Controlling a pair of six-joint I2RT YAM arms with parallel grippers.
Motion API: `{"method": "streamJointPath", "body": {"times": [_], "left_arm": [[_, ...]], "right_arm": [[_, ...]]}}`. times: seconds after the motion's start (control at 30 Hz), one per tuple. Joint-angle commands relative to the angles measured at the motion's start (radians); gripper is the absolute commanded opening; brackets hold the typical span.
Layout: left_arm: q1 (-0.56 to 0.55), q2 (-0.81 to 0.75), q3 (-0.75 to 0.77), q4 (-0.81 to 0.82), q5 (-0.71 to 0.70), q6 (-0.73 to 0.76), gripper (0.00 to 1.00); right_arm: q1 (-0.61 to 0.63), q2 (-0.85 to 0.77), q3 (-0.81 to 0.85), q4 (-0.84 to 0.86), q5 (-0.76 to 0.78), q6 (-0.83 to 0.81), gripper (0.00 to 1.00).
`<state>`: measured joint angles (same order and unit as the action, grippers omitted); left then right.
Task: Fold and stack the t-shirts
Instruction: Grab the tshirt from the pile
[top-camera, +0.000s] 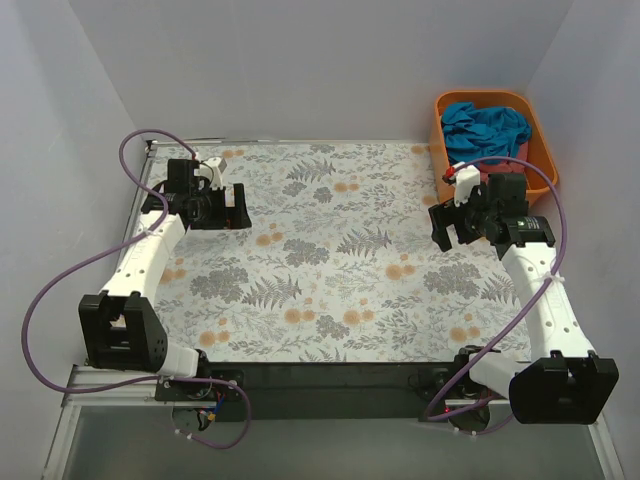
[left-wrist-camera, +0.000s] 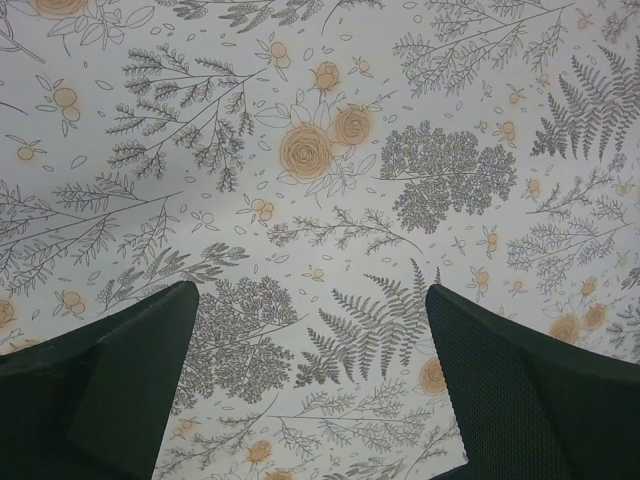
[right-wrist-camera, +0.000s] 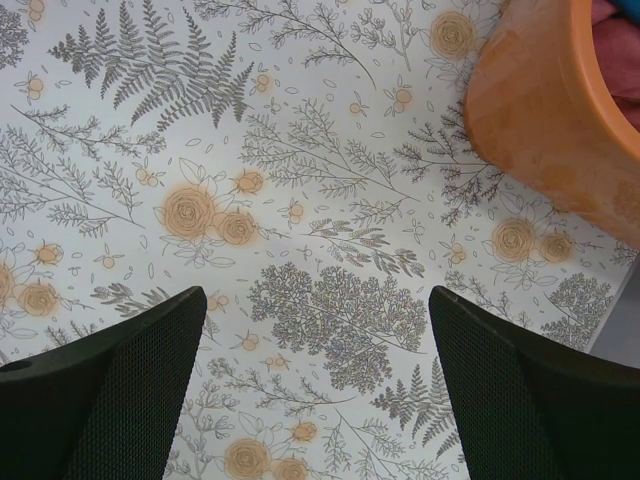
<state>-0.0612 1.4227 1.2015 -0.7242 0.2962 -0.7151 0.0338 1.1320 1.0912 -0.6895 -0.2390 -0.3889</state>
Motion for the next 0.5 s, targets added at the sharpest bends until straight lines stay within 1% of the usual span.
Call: {"method": "streamJointPath", "body": {"times": [0.0,0.13,0.23,0.27,0.3,0.37,0.4,0.43,0.47], "left_arm": [[-0.003,-0.067,0.024,0.023,-0.002,0.022,0.98],[-0.003,-0.100,0.030,0.071,0.009,0.011,0.98],[-0.003,-0.105,0.043,0.104,-0.060,-0.038,0.98],[-0.003,-0.107,0.049,0.115,-0.103,-0.053,0.98],[-0.003,-0.108,0.056,0.129,-0.115,-0.060,0.98],[-0.003,-0.111,0.067,0.149,-0.124,-0.058,0.98],[-0.003,-0.114,0.069,0.175,-0.123,-0.058,0.98],[-0.003,-0.116,0.069,0.187,-0.118,-0.058,0.98],[-0.003,-0.114,0.069,0.196,-0.108,-0.057,0.98]], "right_arm": [[-0.002,-0.032,0.010,0.025,0.009,0.025,0.98],[-0.002,-0.035,0.062,0.024,0.033,0.030,0.98],[-0.002,0.006,0.160,0.042,0.075,0.025,0.98],[-0.002,0.020,0.188,0.053,0.090,0.027,0.98],[-0.005,0.037,0.241,0.070,0.105,0.038,0.98],[-0.024,0.106,0.303,0.119,0.121,0.051,0.98],[-0.050,0.136,0.337,0.126,0.107,0.059,0.98],[-0.064,0.206,0.416,0.131,0.066,0.074,0.98],[-0.087,0.248,0.458,0.133,0.049,0.082,0.98]]}}
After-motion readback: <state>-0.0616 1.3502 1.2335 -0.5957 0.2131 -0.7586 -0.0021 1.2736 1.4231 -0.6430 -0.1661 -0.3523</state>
